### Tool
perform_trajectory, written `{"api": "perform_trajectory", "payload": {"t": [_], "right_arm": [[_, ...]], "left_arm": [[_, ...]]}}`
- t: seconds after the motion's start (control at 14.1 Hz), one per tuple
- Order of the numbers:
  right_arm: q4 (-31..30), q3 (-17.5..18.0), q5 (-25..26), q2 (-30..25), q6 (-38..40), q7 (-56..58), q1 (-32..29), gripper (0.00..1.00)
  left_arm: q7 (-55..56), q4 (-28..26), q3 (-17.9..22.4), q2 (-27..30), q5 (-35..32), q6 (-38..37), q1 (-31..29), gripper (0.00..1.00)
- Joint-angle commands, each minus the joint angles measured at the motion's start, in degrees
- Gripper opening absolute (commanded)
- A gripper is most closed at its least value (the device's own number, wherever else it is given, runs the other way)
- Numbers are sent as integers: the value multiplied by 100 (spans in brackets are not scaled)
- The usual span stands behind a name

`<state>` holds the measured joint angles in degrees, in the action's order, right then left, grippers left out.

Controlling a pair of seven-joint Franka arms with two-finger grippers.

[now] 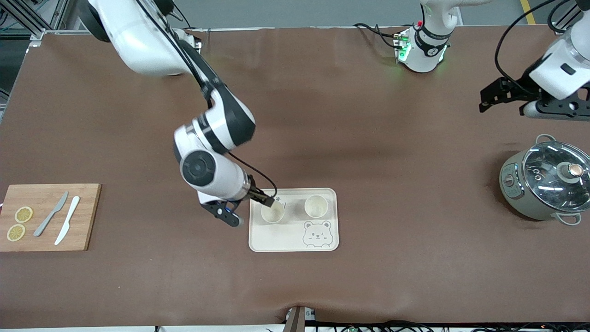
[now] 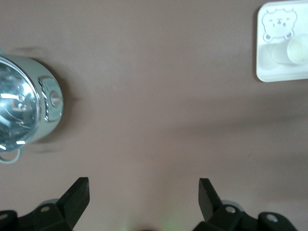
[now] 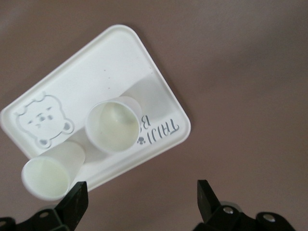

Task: Place white IKEA cup upright on tray with both arms
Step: 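Set the cup upright on the tray and open the right gripper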

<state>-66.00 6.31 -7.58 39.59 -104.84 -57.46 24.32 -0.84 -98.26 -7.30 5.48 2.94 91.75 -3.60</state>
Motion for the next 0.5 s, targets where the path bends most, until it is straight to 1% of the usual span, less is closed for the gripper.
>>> {"api": "perform_trajectory", "payload": {"t": [0.0,0.14,0.21,0.28,0.43], "right_arm": [[-326,10,-68,-1196,1075,288,-103,100],[-317,-25,-42,-1829,1841,708,-260,100],[-317,-25,-24,-2154,2218,1110,-470,100],[-326,-25,-16,-2444,2553,1671,-751,100],[-334,-34,-7,-2841,3107,2753,-1383,100]], "left_arm": [[-215,17,-26,-91,32,185,-176,100],[-119,245,-35,-467,49,307,-115,100],[-92,420,-70,-652,67,317,-97,100],[-101,570,-88,-767,84,317,-97,100],[-153,685,-88,-785,84,308,-62,100]]}}
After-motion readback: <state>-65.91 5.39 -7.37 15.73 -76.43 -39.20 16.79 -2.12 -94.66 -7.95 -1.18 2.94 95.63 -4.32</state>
